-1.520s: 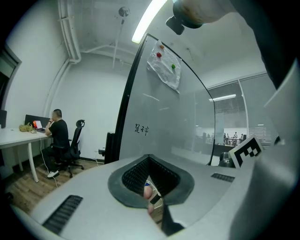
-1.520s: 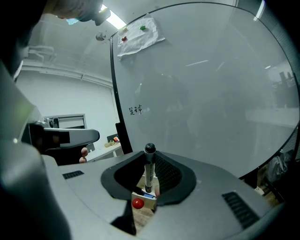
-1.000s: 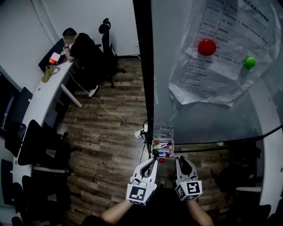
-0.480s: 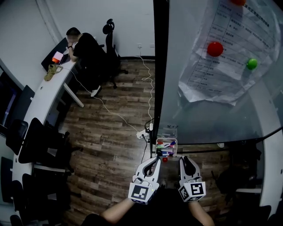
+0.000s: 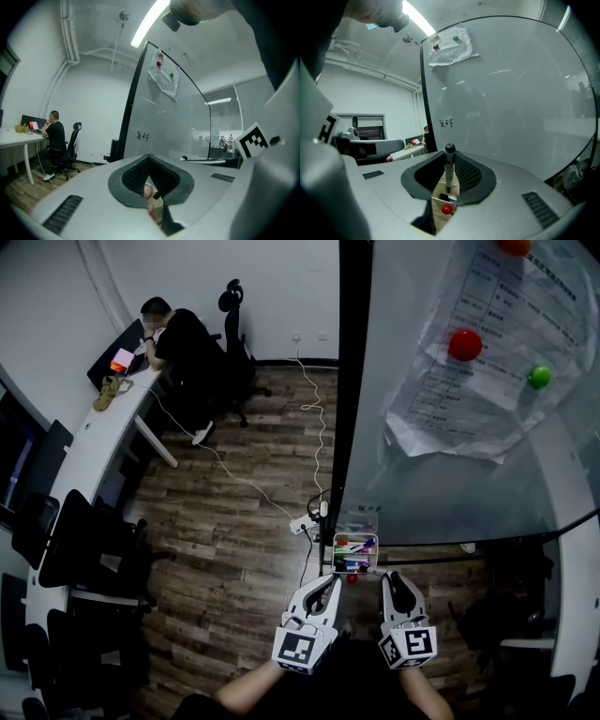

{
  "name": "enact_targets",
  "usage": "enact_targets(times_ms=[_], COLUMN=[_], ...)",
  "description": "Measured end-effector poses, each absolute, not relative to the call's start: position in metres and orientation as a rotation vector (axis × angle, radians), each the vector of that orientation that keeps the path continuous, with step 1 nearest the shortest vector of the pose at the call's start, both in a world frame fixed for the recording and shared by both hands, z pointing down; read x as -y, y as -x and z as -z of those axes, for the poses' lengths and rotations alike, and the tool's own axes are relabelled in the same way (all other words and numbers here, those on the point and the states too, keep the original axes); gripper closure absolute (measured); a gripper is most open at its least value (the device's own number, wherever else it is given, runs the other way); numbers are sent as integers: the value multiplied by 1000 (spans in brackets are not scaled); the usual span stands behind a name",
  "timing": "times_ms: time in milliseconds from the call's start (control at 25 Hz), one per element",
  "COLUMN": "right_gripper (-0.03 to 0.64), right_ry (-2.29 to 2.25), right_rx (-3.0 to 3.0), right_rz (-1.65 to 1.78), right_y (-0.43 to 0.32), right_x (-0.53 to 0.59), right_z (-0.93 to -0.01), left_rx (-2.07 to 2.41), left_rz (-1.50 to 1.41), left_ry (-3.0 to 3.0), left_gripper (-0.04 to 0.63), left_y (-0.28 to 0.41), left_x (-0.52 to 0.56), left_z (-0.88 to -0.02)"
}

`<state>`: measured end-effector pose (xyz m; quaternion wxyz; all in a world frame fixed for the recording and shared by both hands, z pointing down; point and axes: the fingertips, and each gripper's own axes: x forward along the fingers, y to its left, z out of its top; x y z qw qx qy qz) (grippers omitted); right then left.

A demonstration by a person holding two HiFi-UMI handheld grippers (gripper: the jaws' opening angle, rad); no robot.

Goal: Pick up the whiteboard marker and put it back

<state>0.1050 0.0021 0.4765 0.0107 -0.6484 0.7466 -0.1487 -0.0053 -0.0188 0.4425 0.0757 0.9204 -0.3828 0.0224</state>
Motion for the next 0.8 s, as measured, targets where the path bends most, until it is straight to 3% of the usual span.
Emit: enact_targets(times_ms=[800], right_gripper=[540], right_ry=[2077], right_rx=[-2307], right_rz=[418], right_y=[-84], right_x=[-15], right_z=[-473], left_rx=[1122], left_rz=[-5], left_ry=[-2739], left_gripper=[588], left_y=[31], left_x=[8], left_z=[-439])
